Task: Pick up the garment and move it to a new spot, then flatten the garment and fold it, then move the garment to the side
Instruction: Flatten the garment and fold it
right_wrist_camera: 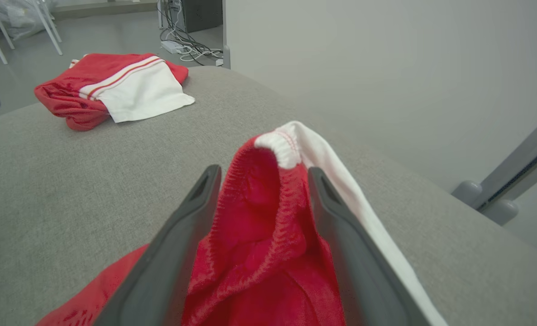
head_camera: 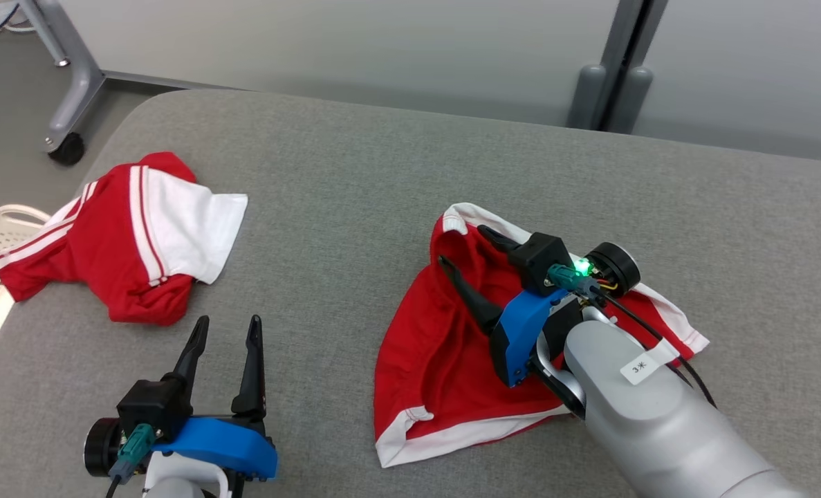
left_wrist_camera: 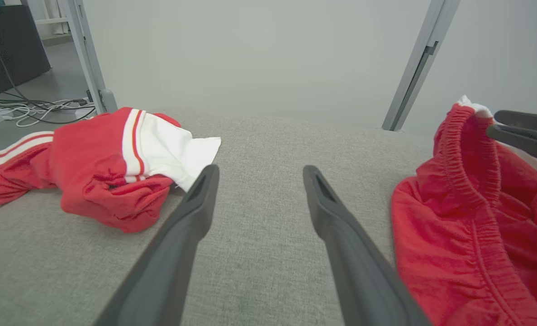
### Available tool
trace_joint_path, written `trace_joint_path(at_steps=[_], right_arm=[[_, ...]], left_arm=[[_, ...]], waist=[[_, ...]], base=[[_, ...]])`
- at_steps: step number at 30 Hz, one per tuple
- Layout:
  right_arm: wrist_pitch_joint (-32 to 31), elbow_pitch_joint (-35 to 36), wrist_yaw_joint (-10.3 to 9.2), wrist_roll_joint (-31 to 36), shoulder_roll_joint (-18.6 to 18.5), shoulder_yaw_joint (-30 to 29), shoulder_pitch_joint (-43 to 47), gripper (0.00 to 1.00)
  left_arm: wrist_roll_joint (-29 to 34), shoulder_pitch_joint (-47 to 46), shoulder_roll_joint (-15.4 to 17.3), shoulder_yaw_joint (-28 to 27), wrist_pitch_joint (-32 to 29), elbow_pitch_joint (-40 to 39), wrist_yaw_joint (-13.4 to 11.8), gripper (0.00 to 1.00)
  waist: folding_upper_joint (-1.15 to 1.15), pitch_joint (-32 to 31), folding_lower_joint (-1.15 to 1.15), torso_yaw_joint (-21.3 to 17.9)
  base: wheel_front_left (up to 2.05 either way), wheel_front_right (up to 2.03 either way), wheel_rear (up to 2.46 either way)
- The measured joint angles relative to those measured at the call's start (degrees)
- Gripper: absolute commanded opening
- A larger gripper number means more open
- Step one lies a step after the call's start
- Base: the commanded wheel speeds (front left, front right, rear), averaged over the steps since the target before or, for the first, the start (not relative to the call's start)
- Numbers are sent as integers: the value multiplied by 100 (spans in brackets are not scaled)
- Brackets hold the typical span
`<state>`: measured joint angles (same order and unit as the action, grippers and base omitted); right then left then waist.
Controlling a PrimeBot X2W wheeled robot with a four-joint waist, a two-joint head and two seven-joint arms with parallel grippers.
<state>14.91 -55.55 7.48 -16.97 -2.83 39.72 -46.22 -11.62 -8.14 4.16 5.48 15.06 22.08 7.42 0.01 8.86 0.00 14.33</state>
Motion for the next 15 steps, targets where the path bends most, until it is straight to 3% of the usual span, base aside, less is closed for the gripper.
trace_joint_path(at_steps=[7,15], right_arm=[[10,664,1,471,-44,-701,772,100],[11,1671,0,870,-569,-1639,2095,100]], left_arm=[[44,188,59,-169,1,-36,0,100],[96,298,57,-183,0,-70,0,100]], waist=[[0,-156,-1,-445],[0,-412,-1,-717]], base=[[0,0,0],[0,0,0]])
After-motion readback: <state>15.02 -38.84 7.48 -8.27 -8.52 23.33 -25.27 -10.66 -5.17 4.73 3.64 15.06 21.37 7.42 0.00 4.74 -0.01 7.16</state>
